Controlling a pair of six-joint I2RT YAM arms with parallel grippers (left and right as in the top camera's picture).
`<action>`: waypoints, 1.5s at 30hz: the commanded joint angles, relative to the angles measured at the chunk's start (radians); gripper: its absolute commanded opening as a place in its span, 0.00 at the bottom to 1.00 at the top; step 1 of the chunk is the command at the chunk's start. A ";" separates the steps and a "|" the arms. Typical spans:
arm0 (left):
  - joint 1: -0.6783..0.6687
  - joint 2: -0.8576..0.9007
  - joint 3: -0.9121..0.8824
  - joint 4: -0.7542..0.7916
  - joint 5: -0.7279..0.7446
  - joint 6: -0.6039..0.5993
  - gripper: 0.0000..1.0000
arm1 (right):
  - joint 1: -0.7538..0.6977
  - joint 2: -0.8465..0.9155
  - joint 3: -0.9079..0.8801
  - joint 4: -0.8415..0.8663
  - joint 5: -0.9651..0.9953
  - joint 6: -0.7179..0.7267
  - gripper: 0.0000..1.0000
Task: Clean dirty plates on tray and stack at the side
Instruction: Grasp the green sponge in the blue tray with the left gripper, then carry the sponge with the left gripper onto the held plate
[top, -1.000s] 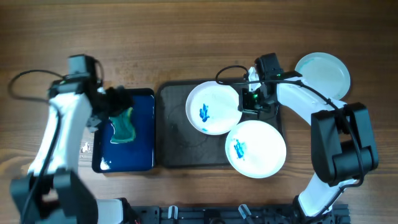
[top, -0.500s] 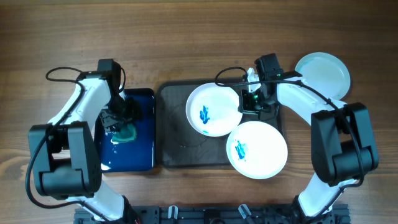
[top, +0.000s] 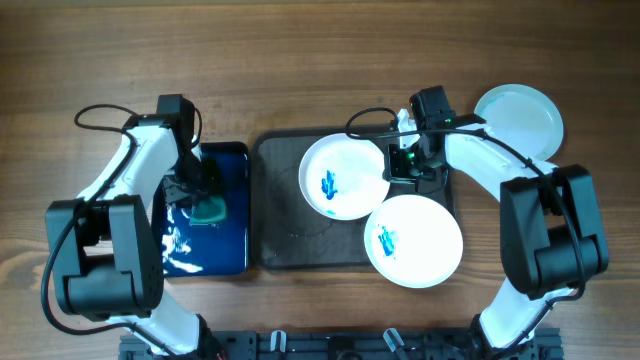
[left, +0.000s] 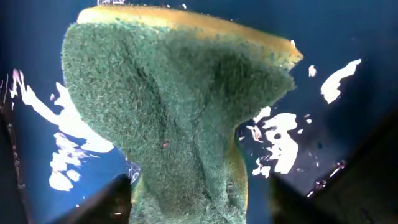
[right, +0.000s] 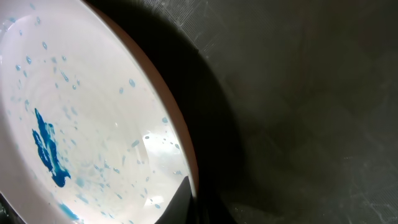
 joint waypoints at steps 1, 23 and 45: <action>-0.001 0.015 0.003 0.027 0.011 0.003 0.73 | 0.006 0.025 -0.009 -0.013 0.021 -0.024 0.05; -0.013 -0.041 0.013 0.006 0.053 0.003 0.04 | 0.006 0.025 -0.009 -0.026 0.021 -0.032 0.05; -0.131 -0.380 0.017 0.038 0.213 -0.100 0.04 | 0.154 0.024 0.005 0.048 0.030 0.071 0.05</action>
